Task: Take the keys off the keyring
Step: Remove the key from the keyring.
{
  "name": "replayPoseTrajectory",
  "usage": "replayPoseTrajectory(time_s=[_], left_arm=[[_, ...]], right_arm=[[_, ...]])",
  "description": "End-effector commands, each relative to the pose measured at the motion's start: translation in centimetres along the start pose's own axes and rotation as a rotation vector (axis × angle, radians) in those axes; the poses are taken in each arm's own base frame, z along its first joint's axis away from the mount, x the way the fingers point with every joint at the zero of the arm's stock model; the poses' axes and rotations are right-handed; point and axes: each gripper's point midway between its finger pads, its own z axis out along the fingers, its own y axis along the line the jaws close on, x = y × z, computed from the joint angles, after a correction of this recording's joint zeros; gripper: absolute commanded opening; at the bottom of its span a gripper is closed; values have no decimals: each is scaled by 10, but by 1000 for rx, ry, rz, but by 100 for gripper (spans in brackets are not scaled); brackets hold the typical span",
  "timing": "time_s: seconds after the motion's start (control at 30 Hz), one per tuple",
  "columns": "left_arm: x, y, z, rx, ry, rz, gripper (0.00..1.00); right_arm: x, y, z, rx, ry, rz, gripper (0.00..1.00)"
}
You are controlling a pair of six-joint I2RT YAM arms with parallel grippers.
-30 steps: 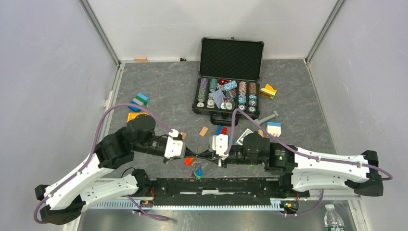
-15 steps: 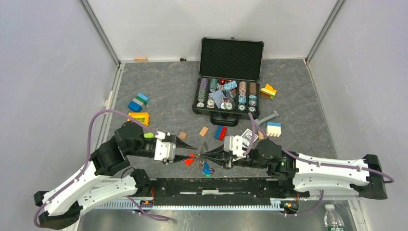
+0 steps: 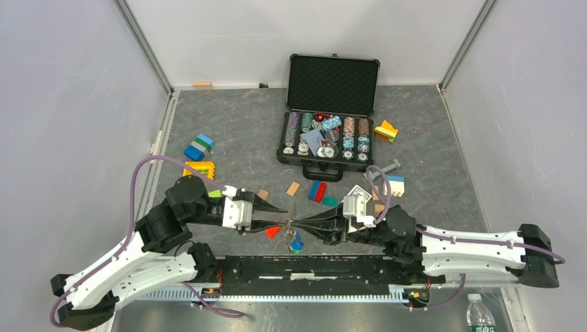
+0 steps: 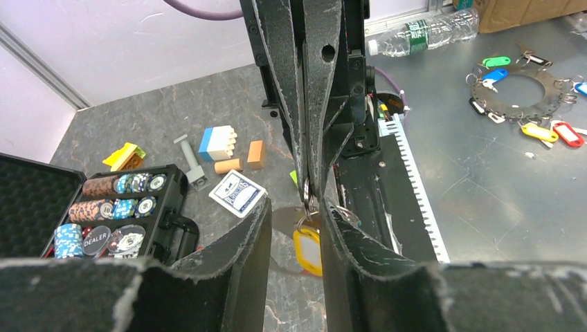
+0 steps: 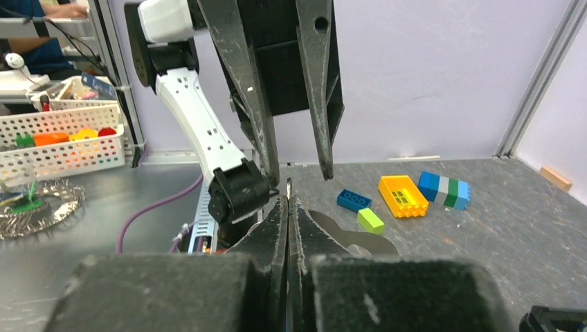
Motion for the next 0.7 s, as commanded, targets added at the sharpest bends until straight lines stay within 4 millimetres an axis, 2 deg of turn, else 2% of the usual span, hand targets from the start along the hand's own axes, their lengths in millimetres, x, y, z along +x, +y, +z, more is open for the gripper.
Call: replayPoseTrajectory(time_s=[0.0, 0.47, 0.67], left_arm=[[-10, -1, 4, 12, -54, -25, 38], [-17, -7, 9, 39, -118, -68, 36], [-22, -7, 7, 42, -136, -61, 37]], right_arm=[[-51, -3, -1, 19, -198, 14, 0], [-52, -4, -3, 24, -225, 28, 0], [-46, -5, -4, 30, -204, 25, 0]])
